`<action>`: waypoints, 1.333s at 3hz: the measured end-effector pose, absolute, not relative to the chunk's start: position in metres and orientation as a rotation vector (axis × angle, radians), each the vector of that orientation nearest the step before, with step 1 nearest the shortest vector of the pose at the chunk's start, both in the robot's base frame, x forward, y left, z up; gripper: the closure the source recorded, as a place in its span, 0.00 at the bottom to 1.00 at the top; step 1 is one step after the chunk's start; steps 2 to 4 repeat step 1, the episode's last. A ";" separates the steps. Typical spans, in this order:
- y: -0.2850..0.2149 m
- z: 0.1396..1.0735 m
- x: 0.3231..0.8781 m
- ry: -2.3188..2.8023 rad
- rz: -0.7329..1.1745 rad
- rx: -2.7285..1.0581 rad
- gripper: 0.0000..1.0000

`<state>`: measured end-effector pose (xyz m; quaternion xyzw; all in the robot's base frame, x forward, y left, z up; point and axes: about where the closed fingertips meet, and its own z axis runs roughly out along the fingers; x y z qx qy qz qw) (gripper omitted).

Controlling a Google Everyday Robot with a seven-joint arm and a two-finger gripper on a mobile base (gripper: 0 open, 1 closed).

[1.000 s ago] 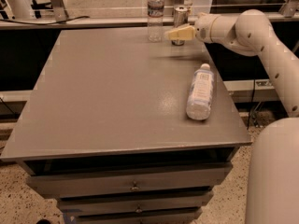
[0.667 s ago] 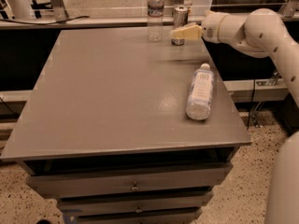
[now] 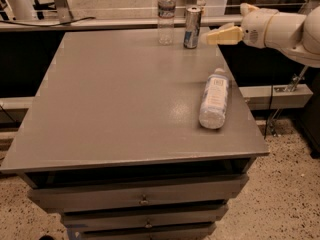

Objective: Move redbull can near water bottle

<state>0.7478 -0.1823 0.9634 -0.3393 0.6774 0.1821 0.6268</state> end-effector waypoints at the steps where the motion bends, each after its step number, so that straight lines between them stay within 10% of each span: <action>1: -0.191 0.964 0.744 1.554 0.406 -0.774 0.00; 4: -0.191 0.964 0.744 1.554 0.406 -0.774 0.00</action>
Offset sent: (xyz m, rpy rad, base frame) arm 0.0000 0.0000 0.0000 0.0000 0.0000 0.0000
